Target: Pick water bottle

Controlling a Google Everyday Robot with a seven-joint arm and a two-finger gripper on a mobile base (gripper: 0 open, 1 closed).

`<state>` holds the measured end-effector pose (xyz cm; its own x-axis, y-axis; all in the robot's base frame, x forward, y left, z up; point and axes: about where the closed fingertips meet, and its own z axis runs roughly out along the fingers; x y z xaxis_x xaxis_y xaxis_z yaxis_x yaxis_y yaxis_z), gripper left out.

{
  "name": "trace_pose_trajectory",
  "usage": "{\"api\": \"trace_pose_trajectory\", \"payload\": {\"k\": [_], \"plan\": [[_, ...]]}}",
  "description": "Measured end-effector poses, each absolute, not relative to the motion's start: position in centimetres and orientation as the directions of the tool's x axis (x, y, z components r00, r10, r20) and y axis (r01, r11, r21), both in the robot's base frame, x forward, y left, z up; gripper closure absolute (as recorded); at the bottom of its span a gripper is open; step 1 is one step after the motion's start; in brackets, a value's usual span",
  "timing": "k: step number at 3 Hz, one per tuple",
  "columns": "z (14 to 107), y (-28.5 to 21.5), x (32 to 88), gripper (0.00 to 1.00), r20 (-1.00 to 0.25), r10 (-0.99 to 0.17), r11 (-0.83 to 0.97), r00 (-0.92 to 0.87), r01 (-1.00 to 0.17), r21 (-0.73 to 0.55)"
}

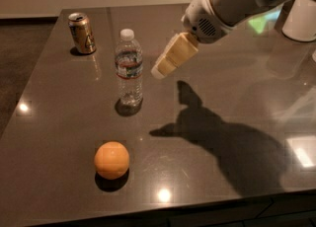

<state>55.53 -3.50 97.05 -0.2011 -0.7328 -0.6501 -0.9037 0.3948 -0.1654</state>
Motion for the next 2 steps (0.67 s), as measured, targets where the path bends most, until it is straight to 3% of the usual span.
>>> {"api": "trace_pose_trajectory", "payload": {"k": [2], "plan": [[97.0, 2.0, 55.1, 0.00, -0.725, -0.669, 0.348, -0.163, -0.931, -0.112]]}}
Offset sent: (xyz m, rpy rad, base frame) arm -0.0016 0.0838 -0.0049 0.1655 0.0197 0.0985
